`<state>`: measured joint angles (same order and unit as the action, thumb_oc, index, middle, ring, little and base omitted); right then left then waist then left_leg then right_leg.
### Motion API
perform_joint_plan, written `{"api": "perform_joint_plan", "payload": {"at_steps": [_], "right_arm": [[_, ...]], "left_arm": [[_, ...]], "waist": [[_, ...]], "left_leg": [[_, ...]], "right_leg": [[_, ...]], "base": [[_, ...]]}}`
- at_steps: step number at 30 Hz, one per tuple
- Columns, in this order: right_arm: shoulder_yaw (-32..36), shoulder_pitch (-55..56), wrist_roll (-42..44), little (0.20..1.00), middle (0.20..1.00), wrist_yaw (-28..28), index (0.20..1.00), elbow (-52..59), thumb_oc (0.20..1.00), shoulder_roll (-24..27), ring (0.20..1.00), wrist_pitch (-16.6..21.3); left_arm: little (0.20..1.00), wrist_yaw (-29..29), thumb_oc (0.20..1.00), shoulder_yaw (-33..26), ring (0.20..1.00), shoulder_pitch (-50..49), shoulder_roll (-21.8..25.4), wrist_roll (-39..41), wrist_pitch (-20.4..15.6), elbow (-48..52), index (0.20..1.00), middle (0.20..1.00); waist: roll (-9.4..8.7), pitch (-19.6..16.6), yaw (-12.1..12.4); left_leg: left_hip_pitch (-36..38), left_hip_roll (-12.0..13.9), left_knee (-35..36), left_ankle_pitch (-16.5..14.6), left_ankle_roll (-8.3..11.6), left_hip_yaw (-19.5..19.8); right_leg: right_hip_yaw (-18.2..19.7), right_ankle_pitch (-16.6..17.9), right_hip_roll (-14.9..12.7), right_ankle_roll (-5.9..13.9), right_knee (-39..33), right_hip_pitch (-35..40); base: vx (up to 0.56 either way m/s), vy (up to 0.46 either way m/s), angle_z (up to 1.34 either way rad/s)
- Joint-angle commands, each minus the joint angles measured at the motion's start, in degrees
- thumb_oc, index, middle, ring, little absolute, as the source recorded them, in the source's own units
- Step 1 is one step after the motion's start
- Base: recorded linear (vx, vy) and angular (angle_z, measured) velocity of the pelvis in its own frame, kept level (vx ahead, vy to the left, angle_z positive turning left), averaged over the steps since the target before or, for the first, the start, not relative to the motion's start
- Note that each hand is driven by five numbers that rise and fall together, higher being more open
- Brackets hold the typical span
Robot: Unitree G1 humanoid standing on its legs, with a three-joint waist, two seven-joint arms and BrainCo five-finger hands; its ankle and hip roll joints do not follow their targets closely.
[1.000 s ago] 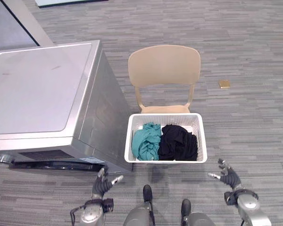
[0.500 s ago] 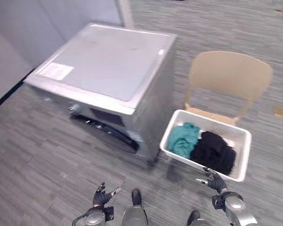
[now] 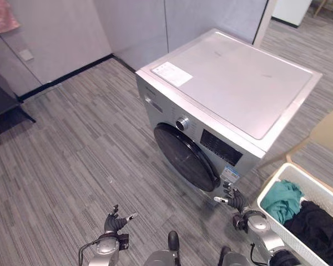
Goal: Grab the laundry basket,head to the washer,open it,put in the laundry and shut it.
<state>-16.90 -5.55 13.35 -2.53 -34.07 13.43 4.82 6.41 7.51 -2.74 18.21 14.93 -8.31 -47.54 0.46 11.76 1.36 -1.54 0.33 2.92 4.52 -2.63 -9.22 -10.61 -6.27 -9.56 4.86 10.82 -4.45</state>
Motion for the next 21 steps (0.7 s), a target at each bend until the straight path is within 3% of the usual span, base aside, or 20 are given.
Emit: {"api": "perform_joint_plan", "payload": {"at_steps": [1, 6, 11, 17, 18, 21], "right_arm": [[0.57, -2.45, -2.92, 1.000, 1.000, -2.39, 1.000, 3.59, 1.000, 2.11, 1.000, 2.57], [3.21, -5.55, -5.73, 1.000, 1.000, -7.54, 1.000, 4.60, 1.000, 3.46, 1.000, 3.54], [4.14, -9.92, -5.90, 1.000, 1.000, -10.99, 1.000, 4.47, 1.000, 3.79, 1.000, 4.11], [-1.09, -18.61, -2.55, 1.000, 1.000, -9.36, 1.000, -3.91, 1.000, 2.25, 1.000, 2.79], [-3.83, -21.34, 0.07, 1.000, 1.000, -7.34, 1.000, -5.32, 1.000, 0.47, 1.000, 2.25], [-7.76, -22.92, 4.48, 1.000, 1.000, -4.53, 1.000, -3.59, 1.000, -2.82, 1.000, 2.41]], "left_arm": [[1.000, 0.48, 1.000, 0.06, 1.000, -0.92, 1.16, -2.07, -1.86, 3.01, 1.000, 1.000], [1.000, -0.29, 1.000, 0.12, 1.000, -4.25, 0.37, -2.62, -1.65, 2.81, 1.000, 1.000], [1.000, 0.24, 1.000, 1.21, 1.000, -4.46, 0.14, -2.99, -1.82, 2.52, 1.000, 1.000], [1.000, 0.93, 1.000, 3.23, 1.000, -1.70, 0.98, -0.65, -2.42, 3.60, 1.000, 1.000], [1.000, 1.36, 1.000, 3.97, 1.000, 0.10, 1.32, 0.23, -2.53, 3.09, 1.000, 1.000], [1.000, 2.18, 1.000, 4.59, 1.000, 2.15, 1.27, 1.06, -2.41, 1.52, 1.000, 1.000]], "waist": [[-0.44, 1.48, 2.17], [0.08, -0.63, 4.09], [0.79, 0.69, 5.61], [1.55, 3.94, 8.36], [1.69, 5.20, 10.00], [1.30, 5.82, 11.46]], "left_leg": [[-0.72, 0.33, -4.93, -7.23, 2.41, 4.20], [0.07, -0.14, -2.71, -6.15, 3.11, 6.35], [-1.12, -0.13, -1.88, -5.00, 3.69, 7.76], [-6.39, -0.21, -2.69, -3.23, 4.12, 10.02], [-7.96, -0.29, -3.05, -2.62, 4.48, 11.03], [-9.69, -0.46, -3.15, -1.84, 4.79, 12.64]], "right_leg": [[0.29, -0.84, 1.19, 1.20, -4.60, 3.29], [-2.11, 0.61, 1.53, 1.38, -9.77, 6.71], [-4.48, 0.72, 1.41, 1.20, -10.93, 6.79], [-6.09, 0.90, 1.01, 0.90, -9.37, 2.49], [-7.25, 0.66, 0.78, 0.69, -8.45, 1.39], [-8.85, 0.56, 0.46, 0.59, -7.83, 0.33]], "base": [[0.11, -0.026, 0.80], [0.09, -0.053, 0.40], [-0.03, -0.020, 0.24], [-0.13, -0.001, 0.12], [-0.07, 0.000, 0.21], [-0.03, 0.008, 0.31]]}}
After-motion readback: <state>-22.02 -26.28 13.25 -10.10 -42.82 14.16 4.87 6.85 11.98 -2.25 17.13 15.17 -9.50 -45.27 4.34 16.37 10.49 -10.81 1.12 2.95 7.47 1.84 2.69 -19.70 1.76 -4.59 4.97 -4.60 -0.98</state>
